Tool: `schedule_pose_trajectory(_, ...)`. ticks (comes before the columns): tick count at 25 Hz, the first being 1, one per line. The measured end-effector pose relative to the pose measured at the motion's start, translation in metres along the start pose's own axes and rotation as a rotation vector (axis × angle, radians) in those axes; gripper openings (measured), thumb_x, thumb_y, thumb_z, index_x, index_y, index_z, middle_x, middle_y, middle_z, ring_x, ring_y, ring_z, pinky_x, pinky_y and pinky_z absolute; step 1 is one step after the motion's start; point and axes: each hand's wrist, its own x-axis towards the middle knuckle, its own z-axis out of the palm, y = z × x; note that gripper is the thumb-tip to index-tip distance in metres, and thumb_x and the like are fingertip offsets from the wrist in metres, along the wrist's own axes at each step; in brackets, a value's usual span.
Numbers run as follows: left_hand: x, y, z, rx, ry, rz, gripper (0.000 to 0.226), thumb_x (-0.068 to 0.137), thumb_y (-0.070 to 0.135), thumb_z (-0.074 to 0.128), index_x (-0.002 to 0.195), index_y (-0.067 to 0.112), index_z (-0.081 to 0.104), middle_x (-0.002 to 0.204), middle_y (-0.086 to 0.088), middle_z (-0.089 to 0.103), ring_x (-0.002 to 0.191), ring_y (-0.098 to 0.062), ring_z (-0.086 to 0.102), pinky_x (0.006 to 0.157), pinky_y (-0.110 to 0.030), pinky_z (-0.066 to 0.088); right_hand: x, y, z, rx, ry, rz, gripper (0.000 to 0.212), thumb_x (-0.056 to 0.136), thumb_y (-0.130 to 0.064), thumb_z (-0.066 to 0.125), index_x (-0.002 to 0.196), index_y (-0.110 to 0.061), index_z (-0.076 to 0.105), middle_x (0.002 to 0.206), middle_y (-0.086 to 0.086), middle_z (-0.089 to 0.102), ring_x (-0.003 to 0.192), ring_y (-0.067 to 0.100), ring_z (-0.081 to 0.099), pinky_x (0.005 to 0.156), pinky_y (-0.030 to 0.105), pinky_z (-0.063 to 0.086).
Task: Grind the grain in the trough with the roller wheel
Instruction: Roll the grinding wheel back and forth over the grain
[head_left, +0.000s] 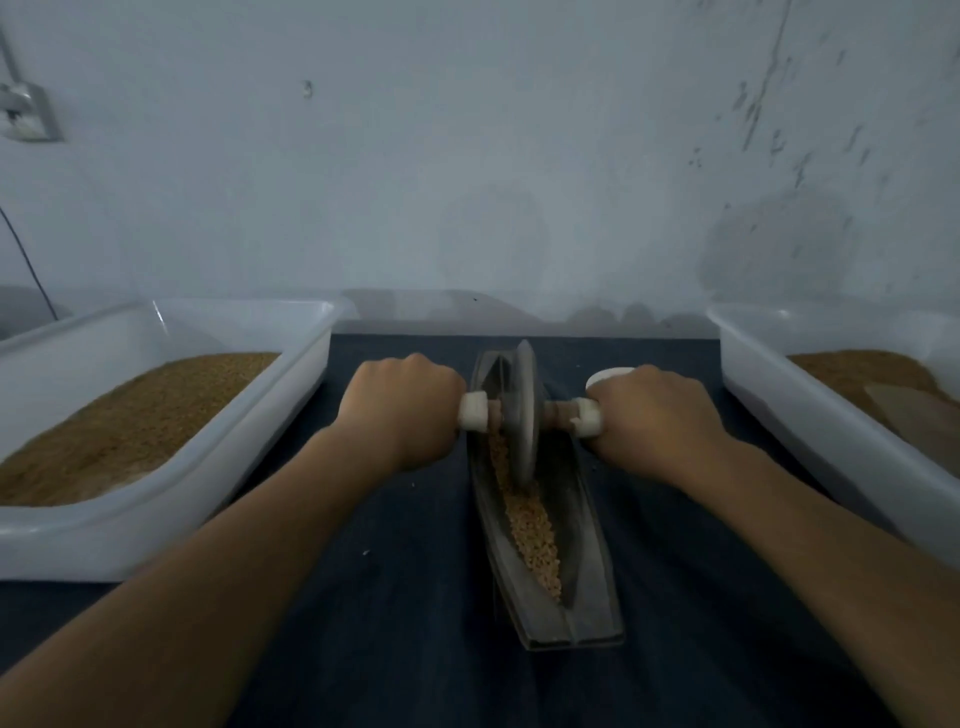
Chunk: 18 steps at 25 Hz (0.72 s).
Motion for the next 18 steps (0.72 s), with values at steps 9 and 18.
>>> schedule_pose_trajectory(9,-0.014,0.002,0.012,-0.031,0.068,-0.02,0.01,0.087,0.043,0.057,0.085,0.033,0.056,0.066,0.01,0.033,0.054,-0.015,0.035,0.053,-0.032,0.032,-0.001,-0.014,-0.002,-0.038,0.043,-0.033,0.034,0.083,-0.039,0.066,0.066,-0.029,0.039,0.079,-0.005,0.057,0.067,0.017,0.052,0.054,0.03,0.036)
schedule_pose_trajectory(18,-0.067,0.004,-0.004,0.025,0.271,0.126,0.05,0.064,0.042,0.077,0.069,0.034,0.028,0.054,0.013,0.018,0.042,-0.008,0.013,0.046,-0.02,0.008,-0.056,-0.004,-0.004,-0.157,0.287,-0.129,0.05,0.065,-0.046,0.075,0.062,-0.035,0.026,0.052,-0.014,0.024,0.05,-0.001,0.012,0.046,0.017,0.009)
